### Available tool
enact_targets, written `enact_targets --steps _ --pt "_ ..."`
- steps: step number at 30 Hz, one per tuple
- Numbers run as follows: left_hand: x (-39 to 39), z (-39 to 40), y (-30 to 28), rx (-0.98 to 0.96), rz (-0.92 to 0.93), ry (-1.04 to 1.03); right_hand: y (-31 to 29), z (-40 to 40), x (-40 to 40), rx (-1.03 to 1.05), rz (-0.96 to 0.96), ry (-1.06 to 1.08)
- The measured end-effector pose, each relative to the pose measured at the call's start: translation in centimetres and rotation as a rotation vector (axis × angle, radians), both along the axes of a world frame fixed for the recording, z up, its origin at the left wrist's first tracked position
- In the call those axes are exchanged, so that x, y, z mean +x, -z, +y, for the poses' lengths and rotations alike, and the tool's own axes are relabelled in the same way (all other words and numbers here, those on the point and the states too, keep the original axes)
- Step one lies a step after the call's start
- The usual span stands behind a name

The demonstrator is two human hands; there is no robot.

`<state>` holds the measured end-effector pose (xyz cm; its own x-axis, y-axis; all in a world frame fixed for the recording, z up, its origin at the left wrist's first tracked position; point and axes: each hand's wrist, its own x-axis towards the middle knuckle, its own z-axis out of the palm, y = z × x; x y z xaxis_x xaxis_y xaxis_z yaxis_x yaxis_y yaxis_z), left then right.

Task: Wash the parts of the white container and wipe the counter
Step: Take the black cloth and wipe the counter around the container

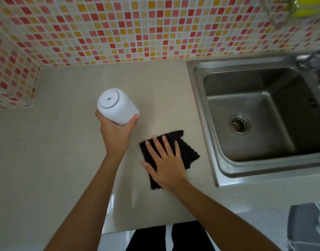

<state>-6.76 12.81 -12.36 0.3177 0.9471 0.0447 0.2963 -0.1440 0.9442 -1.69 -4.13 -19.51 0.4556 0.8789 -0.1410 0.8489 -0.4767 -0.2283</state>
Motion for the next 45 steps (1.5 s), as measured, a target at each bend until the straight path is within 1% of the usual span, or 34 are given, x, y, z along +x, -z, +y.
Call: enact_targets --steps 4,7,10,13,15,21,23,25,27,29,32,36,40,42,44,45 --pt "0.3 -0.4 0.6 -0.006 0.032 0.036 0.3 6.7 6.4 0.007 -0.023 0.117" --pt "0.2 -0.3 1.0 -0.007 0.044 0.08 0.4 8.3 10.6 -0.016 -0.031 0.173" --pt "-0.2 -0.4 1.1 -0.011 0.064 0.102 0.5 7.0 11.2 0.019 -0.063 0.202" --pt "-0.4 -0.7 1.2 -0.037 0.06 0.105 0.8 4.6 10.3 0.074 -0.104 0.351" --pt "-0.3 -1.0 1.5 -0.057 0.049 0.112 0.8 2.8 9.3 0.096 -0.127 0.414" --pt "0.9 -2.1 2.9 -0.094 0.039 0.166 0.6 -2.9 6.2 0.112 -0.195 0.345" --pt "1.3 -2.2 3.1 -0.098 0.033 0.185 0.0 -4.1 5.9 0.09 -0.134 0.328" --pt "1.6 -2.1 3.2 -0.099 0.036 0.217 -0.6 -4.7 6.5 0.155 -0.049 0.338" --pt "1.6 -1.9 3.2 -0.099 0.039 0.248 -1.9 -4.7 7.4 0.22 0.093 0.429" --pt "1.4 -1.9 3.2 -0.097 0.042 0.278 -3.0 -4.4 8.5 0.231 0.207 0.52" --pt "1.1 -1.9 3.0 -0.095 0.065 0.305 -4.5 -3.9 9.1 0.286 0.233 0.535" --pt "0.6 -1.6 2.8 -0.106 0.102 0.321 -4.8 -3.8 9.5 0.328 0.3 0.548" --pt "0.1 -1.4 3.1 -0.114 0.126 0.401 -6.0 -4.2 10.5 0.425 0.343 0.569" --pt "-0.5 -1.7 2.6 -0.117 0.178 0.315 -7.3 -4.5 11.4 0.484 0.372 0.587" --pt "-1.3 -2.1 1.6 -0.044 0.219 0.168 -8.2 -5.1 12.8 0.529 0.394 0.587" --pt "-1.5 -2.3 0.7 0.009 0.202 0.107 -8.7 -5.4 13.6 0.542 0.401 0.58"
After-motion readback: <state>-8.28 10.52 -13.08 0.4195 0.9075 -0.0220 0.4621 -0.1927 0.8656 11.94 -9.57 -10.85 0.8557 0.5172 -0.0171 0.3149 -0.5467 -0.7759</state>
